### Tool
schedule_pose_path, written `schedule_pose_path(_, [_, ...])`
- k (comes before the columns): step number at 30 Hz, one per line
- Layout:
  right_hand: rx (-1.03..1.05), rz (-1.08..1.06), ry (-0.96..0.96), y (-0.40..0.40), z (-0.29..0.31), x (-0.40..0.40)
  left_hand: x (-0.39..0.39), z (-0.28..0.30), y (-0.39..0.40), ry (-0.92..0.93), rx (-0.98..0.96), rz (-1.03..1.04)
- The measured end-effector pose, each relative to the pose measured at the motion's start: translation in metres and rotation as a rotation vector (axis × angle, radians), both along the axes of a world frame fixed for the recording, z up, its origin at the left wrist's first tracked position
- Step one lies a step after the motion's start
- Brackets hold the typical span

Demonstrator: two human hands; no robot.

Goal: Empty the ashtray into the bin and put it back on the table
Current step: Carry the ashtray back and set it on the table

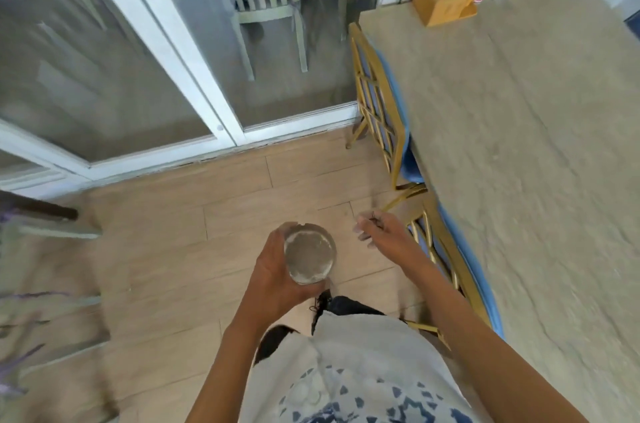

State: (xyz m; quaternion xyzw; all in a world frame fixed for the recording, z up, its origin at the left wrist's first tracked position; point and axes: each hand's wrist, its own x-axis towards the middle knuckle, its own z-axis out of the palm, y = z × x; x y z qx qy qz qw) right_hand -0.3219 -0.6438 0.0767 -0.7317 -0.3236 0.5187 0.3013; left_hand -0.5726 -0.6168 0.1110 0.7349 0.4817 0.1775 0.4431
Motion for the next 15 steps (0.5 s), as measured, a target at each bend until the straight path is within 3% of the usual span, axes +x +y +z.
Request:
schedule_pose_path(6, [0.079,-0.116,-0.032,0.078,0.024,0.018,0.032,0.006,0.105,-0.036,-0.004,-0.086])
schedule_pose_path(15, [0.025,-0.426,-0.126,0.165,0.023,0.043,0.071,0.006,0.269,-0.044,-0.022,-0.295])
